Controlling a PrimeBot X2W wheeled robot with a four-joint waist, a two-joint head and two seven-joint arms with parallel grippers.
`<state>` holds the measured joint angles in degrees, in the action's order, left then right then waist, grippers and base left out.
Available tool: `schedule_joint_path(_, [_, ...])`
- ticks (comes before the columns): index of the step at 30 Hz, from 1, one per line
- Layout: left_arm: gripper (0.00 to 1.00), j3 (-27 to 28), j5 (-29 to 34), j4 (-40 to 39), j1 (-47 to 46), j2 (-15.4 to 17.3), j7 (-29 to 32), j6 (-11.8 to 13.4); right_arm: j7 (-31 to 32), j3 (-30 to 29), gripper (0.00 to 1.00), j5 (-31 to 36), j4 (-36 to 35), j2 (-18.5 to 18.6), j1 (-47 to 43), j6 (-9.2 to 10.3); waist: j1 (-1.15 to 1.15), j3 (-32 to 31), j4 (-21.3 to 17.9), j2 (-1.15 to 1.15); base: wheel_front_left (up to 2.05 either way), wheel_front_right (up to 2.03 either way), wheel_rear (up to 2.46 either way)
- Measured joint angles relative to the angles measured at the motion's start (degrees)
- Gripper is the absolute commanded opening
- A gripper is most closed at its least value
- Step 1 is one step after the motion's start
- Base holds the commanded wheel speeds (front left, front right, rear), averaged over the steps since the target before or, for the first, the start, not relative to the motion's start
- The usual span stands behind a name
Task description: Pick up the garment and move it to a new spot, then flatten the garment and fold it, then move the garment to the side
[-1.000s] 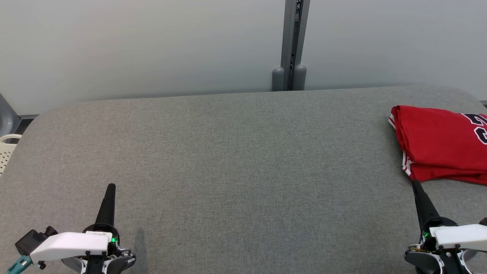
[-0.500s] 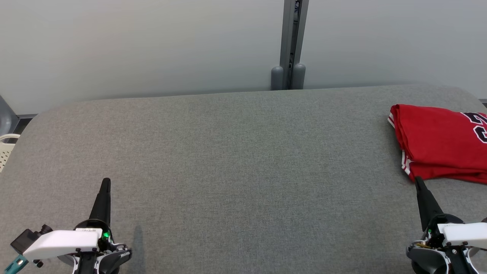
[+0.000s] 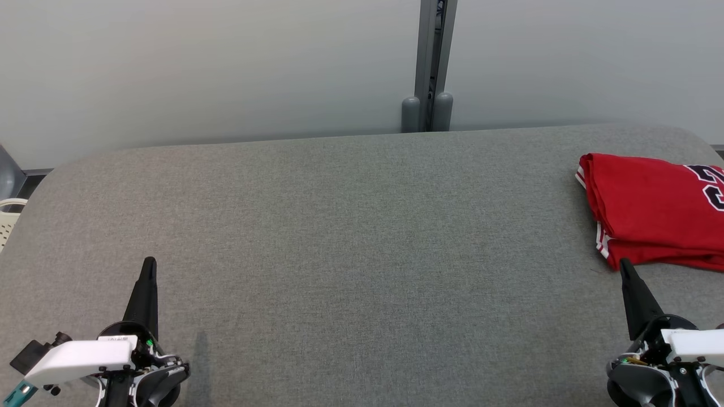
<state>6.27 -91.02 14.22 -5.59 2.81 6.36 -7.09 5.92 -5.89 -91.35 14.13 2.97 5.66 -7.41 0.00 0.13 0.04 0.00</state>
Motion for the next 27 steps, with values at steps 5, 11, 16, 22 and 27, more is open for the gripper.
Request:
schedule_joint_path(5, [0.00, 0.3, -1.4, -0.1, -0.3, 0.0, 0.2, -0.4, 0.2, -0.3, 0.00, -1.3, -0.1, 0.0, 0.3, 0.00, 0.00, 0.1, 0.0, 0.00, 0.00, 0.00, 0.00])
schedule_joint_path(11, [0.00, 0.3, -1.4, -0.1, -0.3, 0.0, 0.2, -0.4, 0.2, -0.3, 0.00, -1.3, -0.1, 0.0, 0.3, 0.00, 0.00, 0.1, 0.0, 0.00, 0.00, 0.00, 0.00])
schedule_joint_path(16, [0.00, 0.3, -1.4, -0.1, -0.3, 0.0, 0.2, -0.4, 0.2, -0.3, 0.00, -1.3, -0.1, 0.0, 0.3, 0.00, 0.00, 0.1, 0.0, 0.00, 0.00, 0.00, 0.00])
schedule_joint_path(22, [0.00, 0.3, -1.4, -0.1, -0.3, 0.0, 0.2, -0.4, 0.3, -0.4, 0.00, -1.3, -0.1, 0.0, 0.3, 0.00, 0.00, 0.1, 0.0, 0.00, 0.00, 0.00, 0.00])
schedule_joint_path(27, [0.00, 0.3, -1.4, -0.1, -0.3, 0.0, 0.2, -0.4, 0.4, -0.4, 0.00, -1.3, -0.1, 0.0, 0.3, 0.00, 0.00, 0.1, 0.0, 0.00, 0.00, 0.00, 0.00])
